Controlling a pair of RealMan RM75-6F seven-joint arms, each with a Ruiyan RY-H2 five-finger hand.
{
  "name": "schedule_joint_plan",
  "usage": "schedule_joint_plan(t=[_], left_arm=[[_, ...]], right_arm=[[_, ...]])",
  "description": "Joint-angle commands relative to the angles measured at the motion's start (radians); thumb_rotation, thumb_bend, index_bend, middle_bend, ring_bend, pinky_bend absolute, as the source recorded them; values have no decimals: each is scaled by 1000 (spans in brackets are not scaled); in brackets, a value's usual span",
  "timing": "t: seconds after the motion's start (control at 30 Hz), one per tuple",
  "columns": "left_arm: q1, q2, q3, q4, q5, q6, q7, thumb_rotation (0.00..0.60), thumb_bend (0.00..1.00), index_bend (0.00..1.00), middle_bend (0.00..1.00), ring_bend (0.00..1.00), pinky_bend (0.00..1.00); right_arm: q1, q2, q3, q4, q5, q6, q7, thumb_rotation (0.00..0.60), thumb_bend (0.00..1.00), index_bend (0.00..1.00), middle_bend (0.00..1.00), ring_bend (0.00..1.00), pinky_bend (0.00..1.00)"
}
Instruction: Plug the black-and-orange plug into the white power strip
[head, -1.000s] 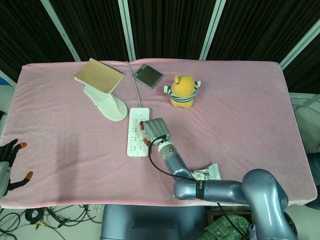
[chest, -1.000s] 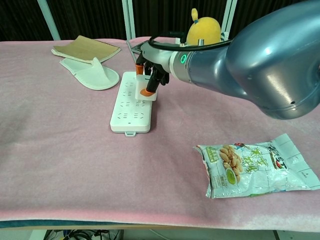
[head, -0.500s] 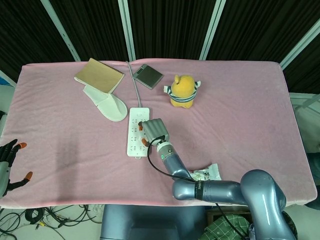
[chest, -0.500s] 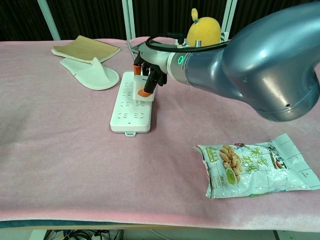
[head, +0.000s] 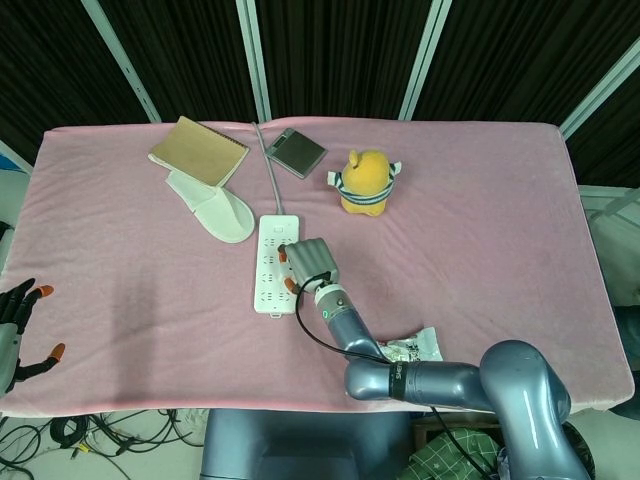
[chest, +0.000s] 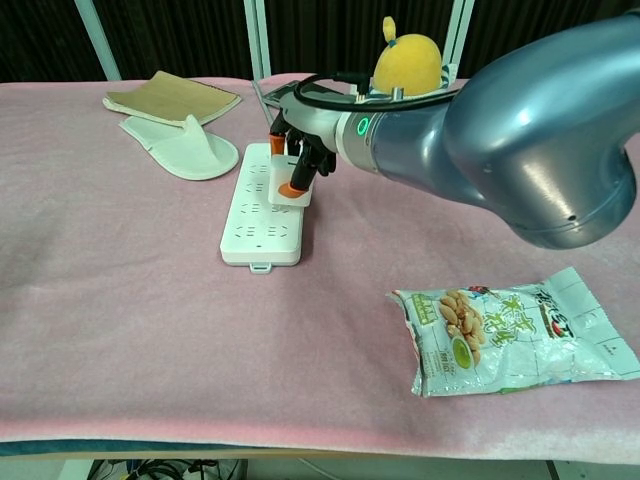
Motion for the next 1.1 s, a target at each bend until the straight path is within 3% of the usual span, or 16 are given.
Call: schedule_joint_plan(t=[0.03, 0.63, 1.1], left_arm=[[0, 0, 0, -1, -1, -1, 1, 600, 272, 109, 14, 0, 0], [-1, 2, 0, -3, -3, -3, 2, 600, 272, 109, 14, 0, 0], [-2, 4, 0, -6, -7, -7, 3, 600, 272, 109, 14, 0, 0]], right_arm=[[-1, -3, 0, 4, -2, -2, 1, 600, 389, 729, 633, 676, 473], [14, -29, -1, 38, -7, -8, -28, 600, 388, 757, 643, 681, 474], [43, -57, -5, 68, -25, 4, -78, 600, 397, 889, 728, 744, 530]])
